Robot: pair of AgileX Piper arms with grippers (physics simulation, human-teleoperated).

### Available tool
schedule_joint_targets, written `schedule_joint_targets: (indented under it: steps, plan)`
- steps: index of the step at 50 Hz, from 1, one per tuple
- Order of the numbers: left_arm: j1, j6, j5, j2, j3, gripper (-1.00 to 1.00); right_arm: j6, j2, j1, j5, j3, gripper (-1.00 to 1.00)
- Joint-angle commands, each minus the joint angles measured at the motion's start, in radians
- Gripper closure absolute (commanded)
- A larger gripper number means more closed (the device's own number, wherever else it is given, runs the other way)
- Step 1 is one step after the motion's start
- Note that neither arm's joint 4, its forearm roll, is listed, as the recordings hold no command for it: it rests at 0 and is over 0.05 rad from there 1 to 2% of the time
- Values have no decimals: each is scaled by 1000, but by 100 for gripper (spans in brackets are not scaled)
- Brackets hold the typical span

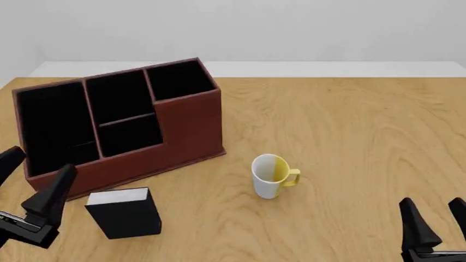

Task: Pick up the book and place it in the front compartment of the caddy.

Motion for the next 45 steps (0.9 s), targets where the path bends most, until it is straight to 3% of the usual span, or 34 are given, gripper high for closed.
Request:
schedule_joint_targets:
  steps: [1, 8, 15, 16, 20, 41, 45]
  plan:
    - [-131, 70, 135, 125, -220, -100, 1, 4, 0, -4, 0, -100]
    - [-276, 159, 247, 197, -306, -100, 0, 4, 1, -4, 0, -100]
    - [-367, 242, 293, 249, -294, -100, -1, 2, 1, -2, 0, -100]
    - [-407, 230, 316, 263, -299, -100, 0, 1, 1, 0, -1, -100]
    - [-427, 273, 333, 281, -292, -100, 0, 2, 1, -1, 0, -100]
    - [-468, 289, 503, 435, -409, -100, 0, 7, 1, -7, 0, -100]
    - [-444, 344, 542, 470, -438, -100, 0, 6, 1, -6, 0, -100]
